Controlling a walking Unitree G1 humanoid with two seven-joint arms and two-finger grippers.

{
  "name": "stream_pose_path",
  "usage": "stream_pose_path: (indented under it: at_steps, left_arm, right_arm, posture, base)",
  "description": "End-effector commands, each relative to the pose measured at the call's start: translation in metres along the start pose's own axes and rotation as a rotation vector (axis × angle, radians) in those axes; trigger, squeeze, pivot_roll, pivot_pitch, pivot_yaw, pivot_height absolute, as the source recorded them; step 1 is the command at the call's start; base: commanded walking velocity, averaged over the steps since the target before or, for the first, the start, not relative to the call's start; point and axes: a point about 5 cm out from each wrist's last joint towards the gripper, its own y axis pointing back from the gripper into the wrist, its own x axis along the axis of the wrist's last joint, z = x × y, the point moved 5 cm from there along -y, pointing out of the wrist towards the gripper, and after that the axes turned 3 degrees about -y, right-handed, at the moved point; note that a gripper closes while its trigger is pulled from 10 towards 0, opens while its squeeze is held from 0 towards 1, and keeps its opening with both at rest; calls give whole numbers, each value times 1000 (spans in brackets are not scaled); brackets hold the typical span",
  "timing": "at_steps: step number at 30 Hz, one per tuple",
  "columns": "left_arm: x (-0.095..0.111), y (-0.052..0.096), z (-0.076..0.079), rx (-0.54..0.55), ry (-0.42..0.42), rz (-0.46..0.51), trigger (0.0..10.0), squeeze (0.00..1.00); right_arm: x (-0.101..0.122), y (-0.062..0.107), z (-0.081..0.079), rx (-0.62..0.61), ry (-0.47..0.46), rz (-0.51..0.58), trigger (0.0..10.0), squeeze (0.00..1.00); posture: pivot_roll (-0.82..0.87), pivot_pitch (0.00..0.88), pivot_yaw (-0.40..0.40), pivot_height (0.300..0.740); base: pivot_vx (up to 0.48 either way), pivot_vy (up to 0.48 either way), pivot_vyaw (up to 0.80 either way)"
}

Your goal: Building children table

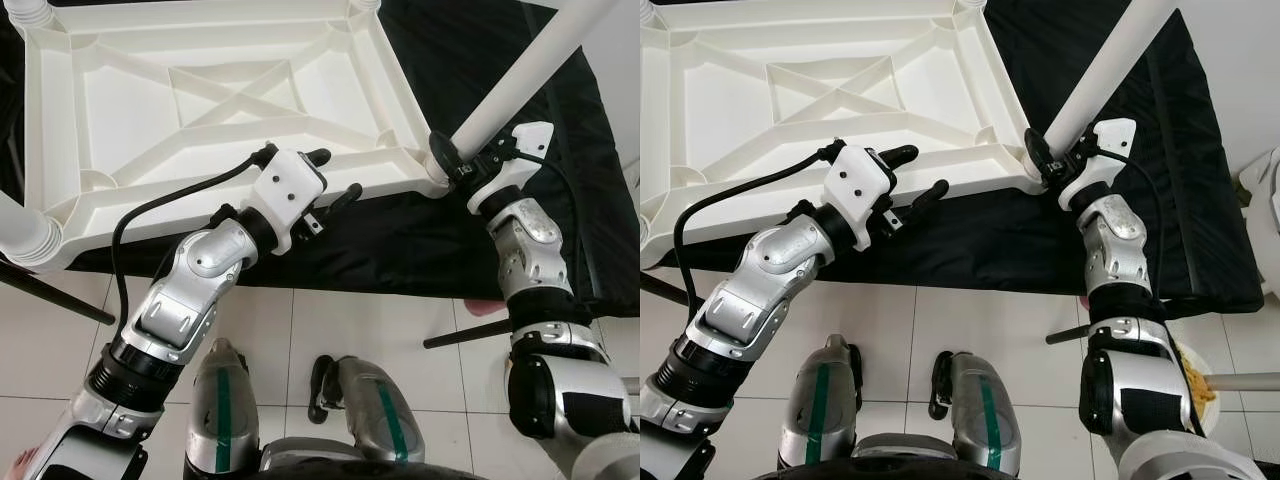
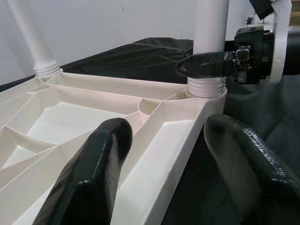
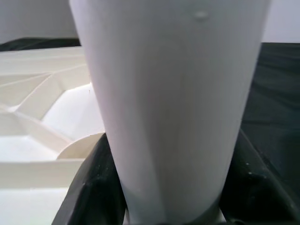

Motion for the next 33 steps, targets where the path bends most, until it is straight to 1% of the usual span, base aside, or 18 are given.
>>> stream_pose_path:
  at_steps: [1,4,5,6,8,9,11,12,14,18,25,29,33]
  left_arm:
    - [5,-2,10,-78,3,19,10000,0]
    - [4,-3,10,-79,6,20,10000,0]
    - [4,-3,11,-81,7,20,10000,0]
    - [4,-3,11,-81,7,20,10000,0]
    - [4,-3,12,-83,8,20,10000,0]
    - [4,-3,12,-83,8,20,10000,0]
    - [4,-4,13,-85,10,21,10000,0]
    - [4,-4,13,-85,10,21,10000,0]
    - [4,-4,13,-87,11,21,10000,0]
    - [4,-5,13,-89,10,21,10000,0]
    - [4,-5,13,-91,6,23,10000,0]
    - [3,-4,13,-93,5,22,10000,0]
    - [3,-4,14,-94,4,21,10000,0]
  right_arm:
    - [10,2,3,-118,-4,58,10000,0]
    - [8,2,0,-185,-12,61,10000,0]
    - [6,3,1,-227,-30,58,10000,0]
    - [6,3,1,-227,-30,58,10000,0]
    - [1,7,4,-333,-37,46,10000,0]
    - [1,7,4,-333,-37,46,10000,0]
    - [-5,14,10,-465,-43,34,10000,0]
    - [-5,14,10,-465,-43,34,10000,0]
    - [-11,23,14,-566,-39,18,10000,0]
    - [-11,25,8,-575,-39,17,10000,0]
    - [-9,24,8,-578,-26,13,10000,0]
    - [-8,22,2,-562,-17,13,10000,0]
    - [-9,21,0,-553,-16,12,10000,0]
  posture:
    - [92,66,-104,740]
    - [88,66,-104,740]
    - [88,66,-104,740]
    - [88,66,-104,740]
    - [84,66,-103,740]
    - [84,66,-103,740]
    - [82,64,-104,740]
    - [82,64,-104,740]
    - [84,62,-106,740]
    - [81,58,-104,740]
    - [83,52,-104,740]
    - [83,48,-103,740]
    - [89,43,-103,740]
  base:
    - [0,0,0]
    - [0,0,0]
    - [0,0,0]
    - [0,0,0]
    - [0,0,0]
    - [0,0,0]
    - [0,0,0]
    - [0,0,0]
    - [0,0,0]
    - [0,0,0]
    - [0,0,0]
    - [0,0,0]
    - [0,0,0]
